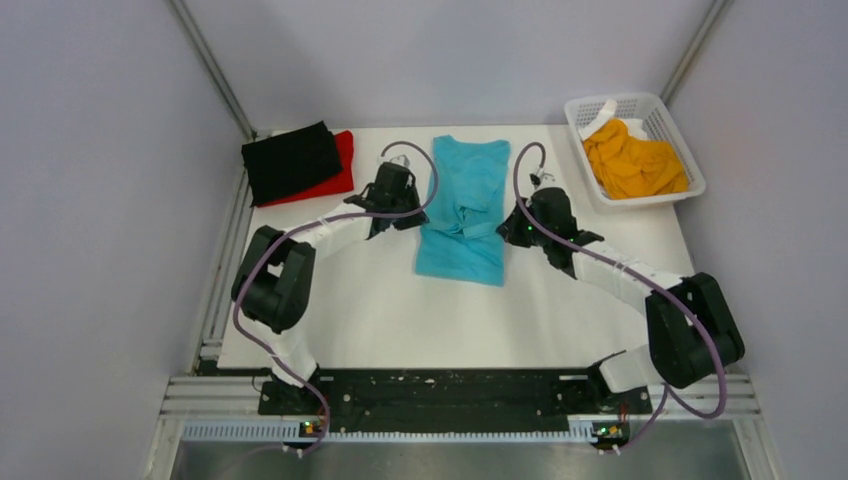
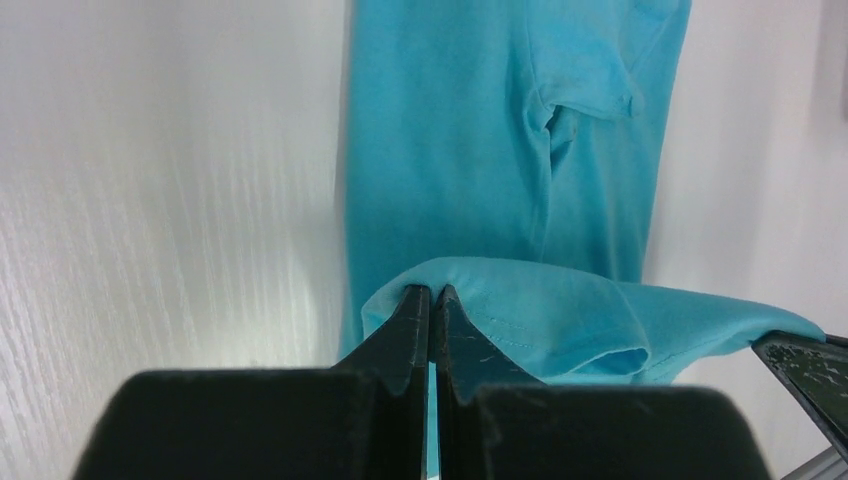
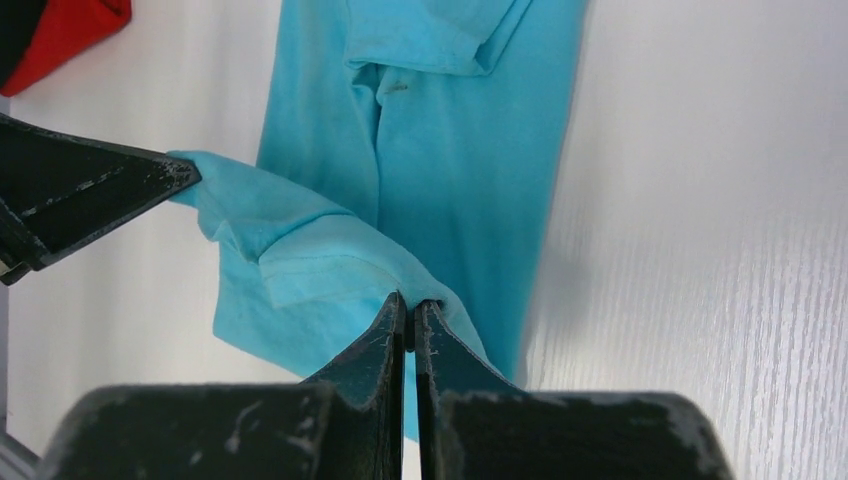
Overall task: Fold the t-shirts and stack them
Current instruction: Fold the folded rectangular tshirt in 1/3 of the way
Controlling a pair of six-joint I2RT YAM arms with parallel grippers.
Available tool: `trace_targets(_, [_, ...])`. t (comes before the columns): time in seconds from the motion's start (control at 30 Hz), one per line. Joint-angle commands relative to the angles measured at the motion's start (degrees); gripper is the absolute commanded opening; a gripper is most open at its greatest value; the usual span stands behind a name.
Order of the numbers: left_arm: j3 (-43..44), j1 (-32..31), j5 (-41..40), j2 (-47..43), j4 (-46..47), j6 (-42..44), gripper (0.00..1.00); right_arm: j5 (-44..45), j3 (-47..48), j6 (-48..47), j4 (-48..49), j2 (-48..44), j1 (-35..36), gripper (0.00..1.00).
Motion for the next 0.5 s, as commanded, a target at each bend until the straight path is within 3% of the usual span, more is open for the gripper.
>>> trace_targets(0.0, [4.37,0.79,3.35,2.61,0.57,2.36,0.00,-3.42,2.89,-1.36,5.56,2.60,-2.00,0.00])
trace_targets(0.27, [8.81,2.23,4.32,8.89,-0.47,2.10,0.06,-3.76,5.16,-1.69,8.79,10.58,-4.50,0.00])
trace_targets(0.4, [12.35,3.16,5.42,10.82,-2.69,3.96,0.39,-6.19,10.55,-2.43,6.77,16.43,-5.70,0.03])
trace_targets(0.47, [14.52,3.69,5.61,10.43,-5.71,4.58,0.58,-6.89,12.99,-2.51,5.03,17.85,-5.81,0.28])
